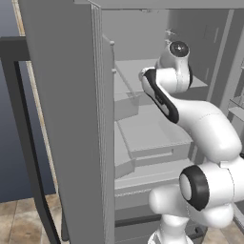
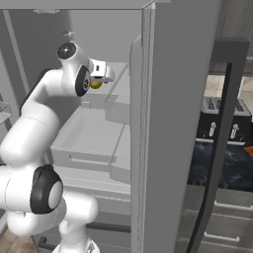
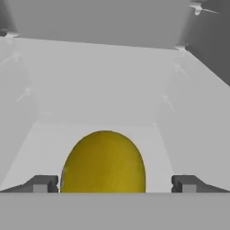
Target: Retrieve a lemon from the fridge and place it on the cutting board with the fish.
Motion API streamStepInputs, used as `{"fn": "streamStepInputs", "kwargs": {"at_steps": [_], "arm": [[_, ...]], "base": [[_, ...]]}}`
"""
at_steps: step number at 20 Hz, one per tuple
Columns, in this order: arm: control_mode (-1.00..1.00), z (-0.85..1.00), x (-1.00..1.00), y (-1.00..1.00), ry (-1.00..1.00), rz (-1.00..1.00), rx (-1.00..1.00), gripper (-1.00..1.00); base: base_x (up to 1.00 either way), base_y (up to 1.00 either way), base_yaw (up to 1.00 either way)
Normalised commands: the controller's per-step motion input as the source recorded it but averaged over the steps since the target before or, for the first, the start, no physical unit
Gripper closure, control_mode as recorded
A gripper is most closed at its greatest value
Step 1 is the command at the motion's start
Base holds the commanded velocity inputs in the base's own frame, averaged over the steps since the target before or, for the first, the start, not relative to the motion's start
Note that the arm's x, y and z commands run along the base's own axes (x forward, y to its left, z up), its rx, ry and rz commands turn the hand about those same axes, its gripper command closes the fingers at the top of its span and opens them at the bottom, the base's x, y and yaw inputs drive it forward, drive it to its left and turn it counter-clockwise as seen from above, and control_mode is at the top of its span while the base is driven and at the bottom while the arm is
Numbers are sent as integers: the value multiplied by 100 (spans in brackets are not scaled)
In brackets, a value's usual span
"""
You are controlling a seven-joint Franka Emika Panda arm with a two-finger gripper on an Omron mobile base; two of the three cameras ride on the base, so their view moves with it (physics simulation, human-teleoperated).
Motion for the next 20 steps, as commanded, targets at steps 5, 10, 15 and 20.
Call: {"fn": "streamStepInputs", "kwargs": {"at_steps": [5,10,15,20], "arm": [[-100,-4,20,0,0,0,0,-100],[-100,-2,10,0,0,0,0,-100],[-100,-4,0,0,3,0,0,-100],[-100,-9,0,0,6,-1,0,100]], "base": [[0,0,0],[0,0,0],[0,0,0],[0,0,0]]}}
